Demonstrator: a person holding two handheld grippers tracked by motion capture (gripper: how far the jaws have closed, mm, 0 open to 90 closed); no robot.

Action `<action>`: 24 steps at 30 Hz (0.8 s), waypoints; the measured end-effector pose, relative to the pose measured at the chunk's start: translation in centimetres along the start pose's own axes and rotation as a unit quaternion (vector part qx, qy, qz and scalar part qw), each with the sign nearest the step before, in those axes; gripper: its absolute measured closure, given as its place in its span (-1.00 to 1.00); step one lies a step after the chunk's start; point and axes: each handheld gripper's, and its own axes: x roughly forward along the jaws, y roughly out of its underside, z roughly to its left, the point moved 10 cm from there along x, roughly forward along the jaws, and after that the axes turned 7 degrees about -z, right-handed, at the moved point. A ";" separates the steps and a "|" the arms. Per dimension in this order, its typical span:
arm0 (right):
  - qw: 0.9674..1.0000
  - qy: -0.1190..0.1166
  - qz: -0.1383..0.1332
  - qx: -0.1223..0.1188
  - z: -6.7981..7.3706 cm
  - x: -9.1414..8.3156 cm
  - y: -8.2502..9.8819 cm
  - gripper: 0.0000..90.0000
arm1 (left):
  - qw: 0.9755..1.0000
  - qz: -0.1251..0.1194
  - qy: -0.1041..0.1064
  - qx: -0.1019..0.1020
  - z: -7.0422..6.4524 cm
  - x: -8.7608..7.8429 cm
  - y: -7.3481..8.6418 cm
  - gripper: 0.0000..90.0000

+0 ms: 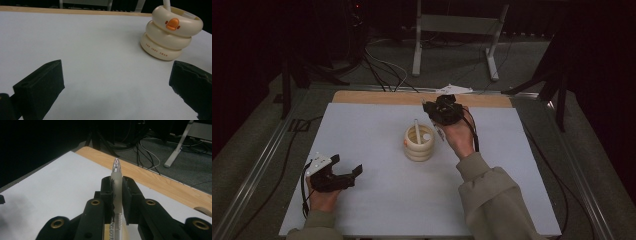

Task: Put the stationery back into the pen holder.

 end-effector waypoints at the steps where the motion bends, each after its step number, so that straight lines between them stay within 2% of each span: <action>1: 1.000 0.001 0.000 0.001 0.0 0.1 0.0 0.78 | 1.000 0.000 0.000 0.000 0.0 0.0 0.0 -1.00; 24: 1.000 -0.004 -0.031 -0.004 0.9 1.2 -1.0 0.77 | 1.000 -0.001 0.000 -0.001 0.1 -0.1 -0.1 -1.00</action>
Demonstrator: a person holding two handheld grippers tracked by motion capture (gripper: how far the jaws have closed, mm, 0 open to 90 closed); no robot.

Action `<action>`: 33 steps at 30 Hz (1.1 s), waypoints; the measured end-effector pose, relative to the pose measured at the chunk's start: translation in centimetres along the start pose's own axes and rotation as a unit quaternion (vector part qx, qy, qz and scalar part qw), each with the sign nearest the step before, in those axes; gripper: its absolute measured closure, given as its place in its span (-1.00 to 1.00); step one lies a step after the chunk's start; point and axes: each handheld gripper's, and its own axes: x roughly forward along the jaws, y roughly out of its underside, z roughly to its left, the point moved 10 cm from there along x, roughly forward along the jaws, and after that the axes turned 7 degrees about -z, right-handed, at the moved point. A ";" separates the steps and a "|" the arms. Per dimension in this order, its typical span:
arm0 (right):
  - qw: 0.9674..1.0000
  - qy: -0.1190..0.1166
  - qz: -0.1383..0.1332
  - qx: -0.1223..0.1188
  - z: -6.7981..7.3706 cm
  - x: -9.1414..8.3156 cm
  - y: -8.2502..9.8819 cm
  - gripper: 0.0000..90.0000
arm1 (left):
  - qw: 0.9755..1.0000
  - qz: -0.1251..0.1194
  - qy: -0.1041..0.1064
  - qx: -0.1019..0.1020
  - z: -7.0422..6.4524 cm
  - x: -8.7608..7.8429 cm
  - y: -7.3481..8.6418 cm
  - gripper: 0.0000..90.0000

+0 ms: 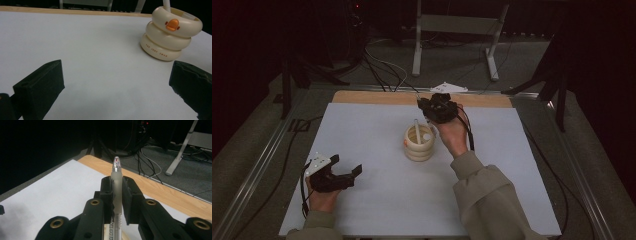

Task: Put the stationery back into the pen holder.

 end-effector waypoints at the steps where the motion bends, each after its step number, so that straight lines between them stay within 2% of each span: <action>1: 1.000 0.000 -0.001 0.001 0.0 0.0 0.0 0.77 | 1.000 -0.001 0.000 -0.001 0.0 0.0 0.0 -1.00; 15: 1.000 -0.004 0.002 -0.011 0.9 0.4 0.4 0.77 | 1.000 -0.002 -0.001 -0.001 0.1 -0.1 -0.1 -1.00; 33: 1.000 -0.011 -0.005 -0.005 1.4 0.5 0.4 0.76 | 1.000 -0.001 -0.001 -0.001 0.1 -0.1 -0.1 -1.00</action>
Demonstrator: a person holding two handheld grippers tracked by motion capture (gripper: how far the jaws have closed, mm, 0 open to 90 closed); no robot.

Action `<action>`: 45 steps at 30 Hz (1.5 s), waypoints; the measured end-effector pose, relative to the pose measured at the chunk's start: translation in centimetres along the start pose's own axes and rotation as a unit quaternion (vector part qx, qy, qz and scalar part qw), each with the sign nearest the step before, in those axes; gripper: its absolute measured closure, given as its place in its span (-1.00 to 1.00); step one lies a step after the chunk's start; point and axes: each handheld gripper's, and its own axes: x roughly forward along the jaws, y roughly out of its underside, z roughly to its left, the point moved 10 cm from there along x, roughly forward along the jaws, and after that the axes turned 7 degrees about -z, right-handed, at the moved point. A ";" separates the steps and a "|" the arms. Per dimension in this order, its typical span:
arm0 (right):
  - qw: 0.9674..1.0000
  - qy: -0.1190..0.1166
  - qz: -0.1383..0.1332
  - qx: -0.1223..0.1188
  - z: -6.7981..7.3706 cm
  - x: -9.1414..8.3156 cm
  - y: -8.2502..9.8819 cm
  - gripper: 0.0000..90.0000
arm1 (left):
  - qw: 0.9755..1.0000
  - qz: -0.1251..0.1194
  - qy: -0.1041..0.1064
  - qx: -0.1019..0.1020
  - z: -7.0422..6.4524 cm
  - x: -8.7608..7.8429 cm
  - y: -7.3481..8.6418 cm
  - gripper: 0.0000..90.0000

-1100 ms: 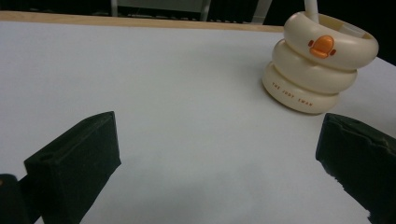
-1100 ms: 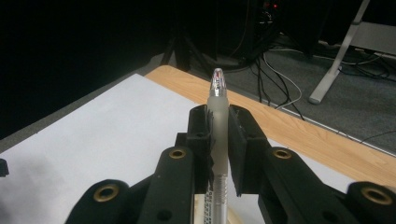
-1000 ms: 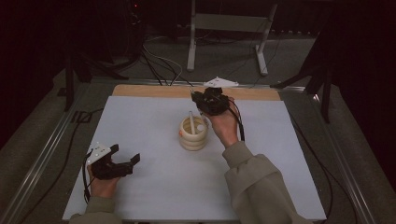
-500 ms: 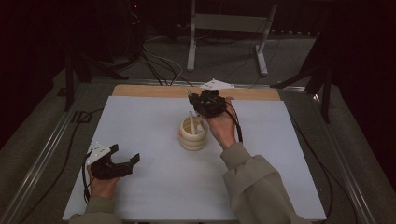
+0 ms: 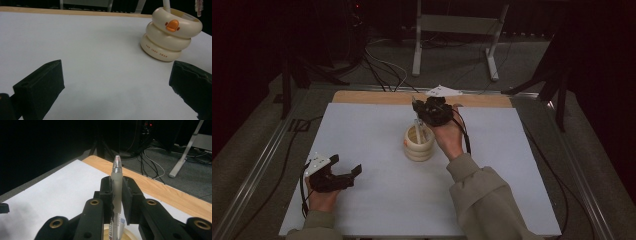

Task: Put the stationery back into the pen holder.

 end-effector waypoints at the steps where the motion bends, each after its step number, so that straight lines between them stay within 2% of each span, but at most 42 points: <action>1: 1.000 0.000 0.000 0.000 0.0 0.0 0.0 0.76 | 1.000 0.000 0.000 0.000 0.0 0.0 0.0 -1.00; 27: 1.000 -0.009 -0.003 0.009 0.8 0.5 0.4 0.76 | 1.000 0.001 0.001 0.000 -0.1 0.1 0.0 -1.00; 45: 1.000 -0.013 -0.001 0.020 1.1 1.0 1.3 0.76 | 1.000 0.002 0.000 0.000 0.0 0.1 0.1 -1.00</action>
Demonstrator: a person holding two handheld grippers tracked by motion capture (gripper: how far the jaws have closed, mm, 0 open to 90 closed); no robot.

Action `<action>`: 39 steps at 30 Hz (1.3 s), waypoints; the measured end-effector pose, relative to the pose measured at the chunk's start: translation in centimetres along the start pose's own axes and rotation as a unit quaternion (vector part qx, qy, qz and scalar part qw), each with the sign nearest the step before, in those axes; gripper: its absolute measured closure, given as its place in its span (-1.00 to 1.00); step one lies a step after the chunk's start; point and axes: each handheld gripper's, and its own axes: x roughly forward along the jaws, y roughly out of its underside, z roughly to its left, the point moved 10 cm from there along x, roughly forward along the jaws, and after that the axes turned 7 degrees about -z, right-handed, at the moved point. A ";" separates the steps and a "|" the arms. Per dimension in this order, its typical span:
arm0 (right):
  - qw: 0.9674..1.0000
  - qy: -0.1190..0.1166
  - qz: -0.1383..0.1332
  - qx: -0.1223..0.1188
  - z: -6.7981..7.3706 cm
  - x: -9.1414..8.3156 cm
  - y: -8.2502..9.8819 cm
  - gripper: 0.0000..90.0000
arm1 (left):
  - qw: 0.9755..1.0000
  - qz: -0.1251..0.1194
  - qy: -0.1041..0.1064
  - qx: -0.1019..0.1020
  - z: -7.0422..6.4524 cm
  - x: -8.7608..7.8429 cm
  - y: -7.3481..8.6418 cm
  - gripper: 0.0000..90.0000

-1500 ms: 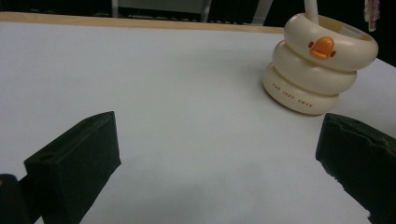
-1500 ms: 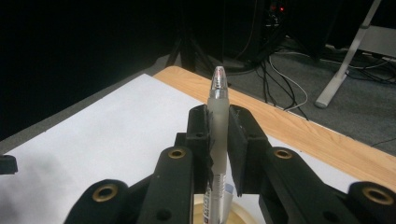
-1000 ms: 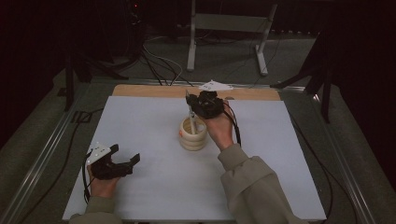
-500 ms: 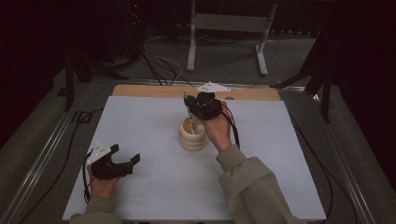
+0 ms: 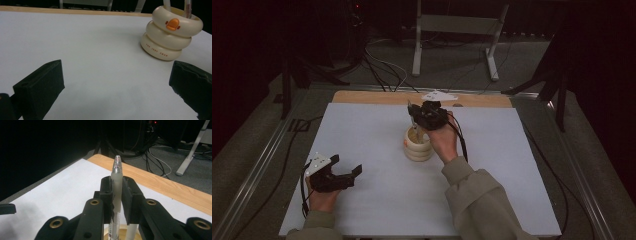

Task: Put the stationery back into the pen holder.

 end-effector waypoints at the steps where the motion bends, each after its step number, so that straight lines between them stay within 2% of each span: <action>1: 1.000 0.000 0.000 0.000 0.0 0.0 0.0 0.76 | 1.000 0.000 0.000 0.000 0.0 0.0 0.0 -1.00; 39: 1.000 0.005 0.029 0.006 -0.2 1.8 3.7 0.76 | 1.000 0.000 -0.001 0.000 0.1 -0.1 0.0 -1.00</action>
